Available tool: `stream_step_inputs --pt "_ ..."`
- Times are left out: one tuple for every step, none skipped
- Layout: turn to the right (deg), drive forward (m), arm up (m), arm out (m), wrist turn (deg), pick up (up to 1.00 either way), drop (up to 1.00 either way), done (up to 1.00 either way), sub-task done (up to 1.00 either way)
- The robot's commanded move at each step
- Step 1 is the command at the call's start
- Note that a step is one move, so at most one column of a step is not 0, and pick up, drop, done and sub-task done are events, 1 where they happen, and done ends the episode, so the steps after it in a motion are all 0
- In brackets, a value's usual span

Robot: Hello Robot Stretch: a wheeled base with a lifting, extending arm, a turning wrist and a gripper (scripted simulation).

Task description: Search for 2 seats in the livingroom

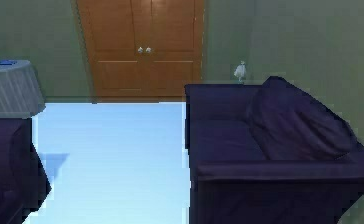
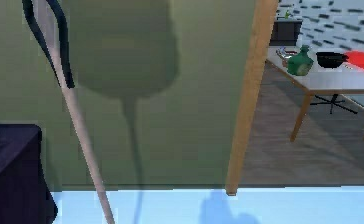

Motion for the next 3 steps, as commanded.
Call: stream_step_inputs --pt "0.0 0.1 0.0 0.0 0.0 0.0 0.0 0.0 0.0" --pt "21.0 0.0 0.0 0.0 0.0 0.0 0.0 0.0 0.0" --pt "0.0 0.0 0.0 0.0 0.0 0.0 0.0 0.0 1.0"
